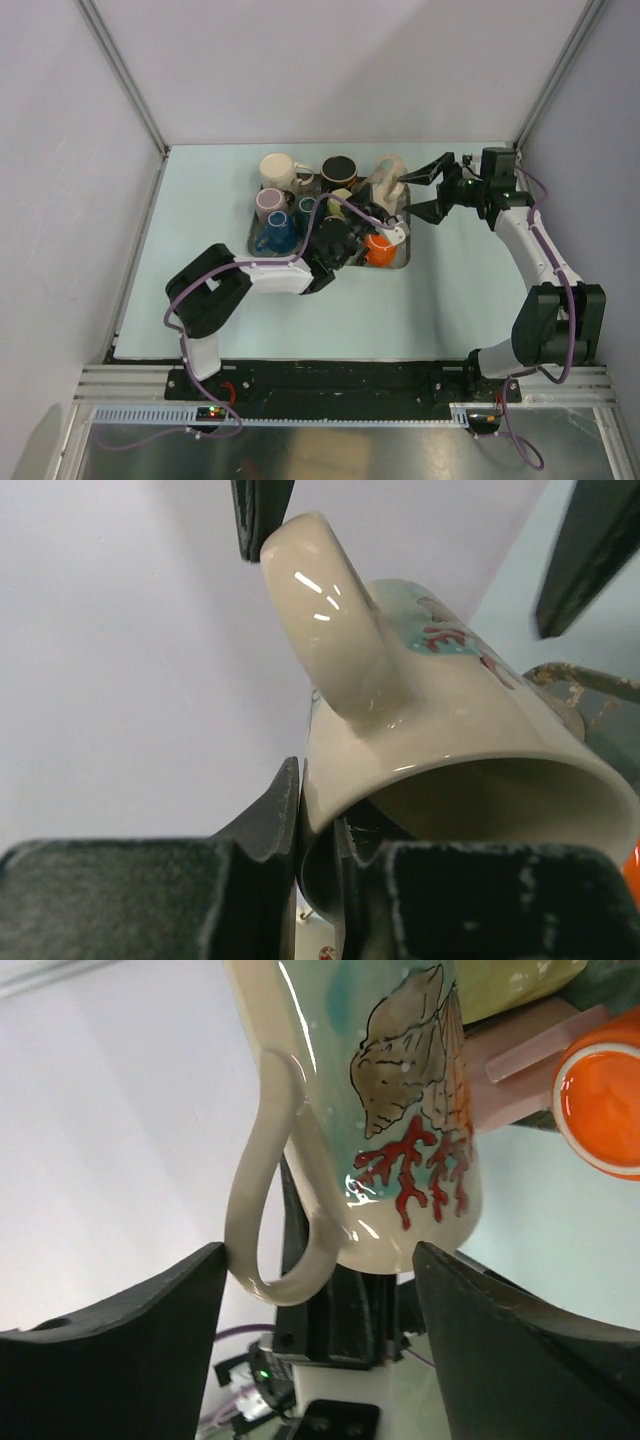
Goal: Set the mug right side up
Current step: Turn over the cup on the tray.
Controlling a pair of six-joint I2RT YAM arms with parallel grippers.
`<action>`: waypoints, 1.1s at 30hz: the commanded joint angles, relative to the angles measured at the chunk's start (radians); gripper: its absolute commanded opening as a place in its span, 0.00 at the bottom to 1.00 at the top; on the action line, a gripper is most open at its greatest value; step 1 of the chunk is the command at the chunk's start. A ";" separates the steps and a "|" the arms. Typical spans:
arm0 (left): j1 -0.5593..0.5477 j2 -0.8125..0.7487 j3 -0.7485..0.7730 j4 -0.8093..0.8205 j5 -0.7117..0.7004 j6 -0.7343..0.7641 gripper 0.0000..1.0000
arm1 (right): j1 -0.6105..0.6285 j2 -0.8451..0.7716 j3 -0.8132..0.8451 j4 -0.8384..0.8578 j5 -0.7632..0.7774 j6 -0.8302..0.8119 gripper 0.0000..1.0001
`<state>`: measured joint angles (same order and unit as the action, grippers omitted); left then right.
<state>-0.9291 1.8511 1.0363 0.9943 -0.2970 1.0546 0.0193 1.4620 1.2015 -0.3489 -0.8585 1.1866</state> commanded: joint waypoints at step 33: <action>0.270 -0.697 0.173 -1.509 0.595 -0.072 0.00 | 0.517 -0.176 0.196 -0.596 0.133 -2.163 0.92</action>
<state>-0.6640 1.2373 1.1301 -0.5022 0.2455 0.8703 0.4835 1.2640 1.3678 -0.8413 -0.8616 -0.7353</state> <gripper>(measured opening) 0.146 0.942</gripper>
